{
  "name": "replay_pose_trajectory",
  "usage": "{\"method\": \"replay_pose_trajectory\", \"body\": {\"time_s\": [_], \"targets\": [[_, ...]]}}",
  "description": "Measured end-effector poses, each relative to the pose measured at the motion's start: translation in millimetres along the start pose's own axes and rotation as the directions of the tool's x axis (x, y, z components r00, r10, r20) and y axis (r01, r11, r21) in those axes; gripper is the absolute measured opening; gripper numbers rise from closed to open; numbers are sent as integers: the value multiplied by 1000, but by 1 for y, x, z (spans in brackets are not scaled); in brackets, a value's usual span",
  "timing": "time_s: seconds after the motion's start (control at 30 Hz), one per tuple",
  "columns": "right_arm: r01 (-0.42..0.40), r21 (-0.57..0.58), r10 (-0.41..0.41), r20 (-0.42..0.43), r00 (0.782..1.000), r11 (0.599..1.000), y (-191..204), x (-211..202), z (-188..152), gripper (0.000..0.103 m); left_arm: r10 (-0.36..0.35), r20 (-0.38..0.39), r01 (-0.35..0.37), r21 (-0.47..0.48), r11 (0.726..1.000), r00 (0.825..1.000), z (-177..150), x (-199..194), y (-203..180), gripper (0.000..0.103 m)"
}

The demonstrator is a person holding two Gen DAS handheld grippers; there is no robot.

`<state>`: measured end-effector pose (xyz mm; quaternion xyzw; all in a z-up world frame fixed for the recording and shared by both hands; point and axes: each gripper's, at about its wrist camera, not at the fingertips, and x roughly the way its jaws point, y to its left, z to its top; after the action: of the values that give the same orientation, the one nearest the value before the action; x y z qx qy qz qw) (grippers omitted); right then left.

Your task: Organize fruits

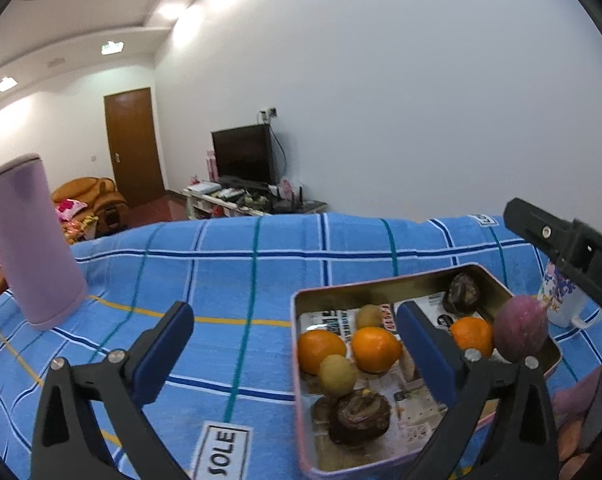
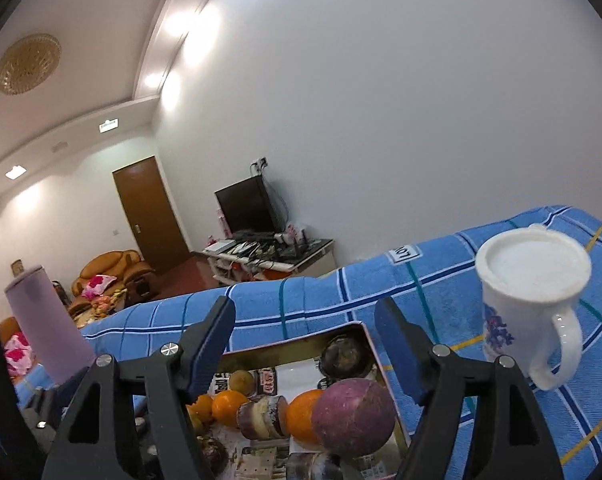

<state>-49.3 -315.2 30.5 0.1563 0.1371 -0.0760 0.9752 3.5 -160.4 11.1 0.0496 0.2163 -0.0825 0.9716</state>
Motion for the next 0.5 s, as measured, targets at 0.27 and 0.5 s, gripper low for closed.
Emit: {"method": "replay_pose_trajectory", "body": {"time_s": [0.27, 0.5], "targets": [[96, -122, -89, 59, 994, 988, 15, -23, -12, 74, 34, 58, -33, -13, 999, 998, -7, -23, 12, 103], [116, -98, -107, 94, 990, 988, 12, -55, -17, 74, 19, 76, -16, -31, 999, 997, -14, -40, 20, 103]]}}
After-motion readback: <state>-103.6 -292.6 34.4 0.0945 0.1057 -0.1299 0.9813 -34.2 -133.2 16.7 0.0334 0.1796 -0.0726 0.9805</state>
